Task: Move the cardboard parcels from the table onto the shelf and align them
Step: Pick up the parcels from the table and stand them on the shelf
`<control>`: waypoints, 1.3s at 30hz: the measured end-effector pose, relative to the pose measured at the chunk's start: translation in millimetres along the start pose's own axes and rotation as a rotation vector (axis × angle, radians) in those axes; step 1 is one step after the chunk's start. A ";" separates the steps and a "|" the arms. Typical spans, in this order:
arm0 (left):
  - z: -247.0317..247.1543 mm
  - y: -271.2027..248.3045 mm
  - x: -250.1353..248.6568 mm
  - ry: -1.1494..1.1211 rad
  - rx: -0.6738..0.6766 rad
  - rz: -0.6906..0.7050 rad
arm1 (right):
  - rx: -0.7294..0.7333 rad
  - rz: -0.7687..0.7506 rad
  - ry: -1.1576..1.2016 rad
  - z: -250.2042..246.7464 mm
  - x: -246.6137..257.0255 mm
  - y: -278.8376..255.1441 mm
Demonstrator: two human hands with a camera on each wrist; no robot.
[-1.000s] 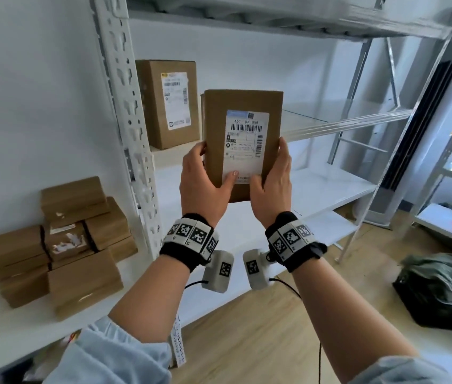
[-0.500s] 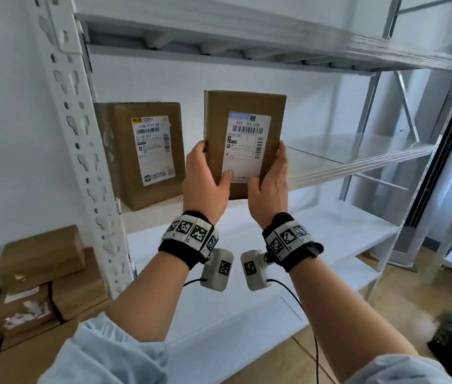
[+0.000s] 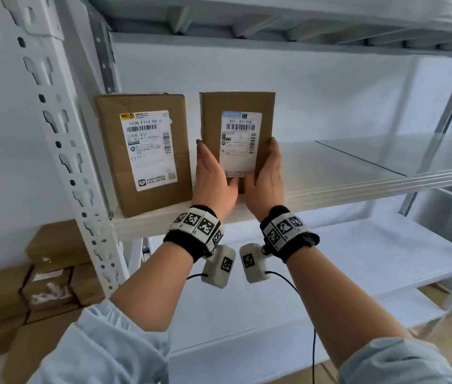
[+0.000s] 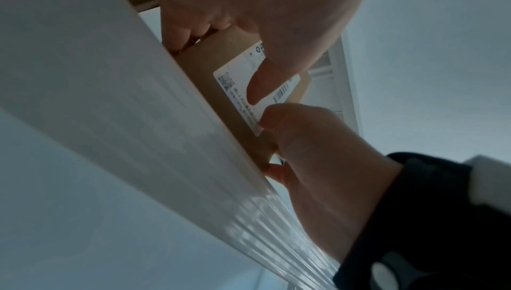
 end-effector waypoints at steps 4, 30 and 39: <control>6.4 -11.2 -6.5 0.021 -0.085 0.001 | 0.063 -0.011 0.029 7.7 -9.0 1.4; -129.9 -168.8 107.6 -0.023 -0.122 0.104 | 0.040 -0.089 -0.013 41.4 135.8 -156.0; -238.0 -242.7 211.1 0.080 -0.032 -0.036 | 0.145 -0.062 -0.017 113.9 233.0 -268.7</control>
Point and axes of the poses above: each hand's wrist, its own y-axis towards the middle knuckle, its own z-axis out of the palm, x = y × z, the point moved 5 cm from there along y, towards the middle knuckle, and after that the axes turned 6 degrees about y, right-handed, at the moved point
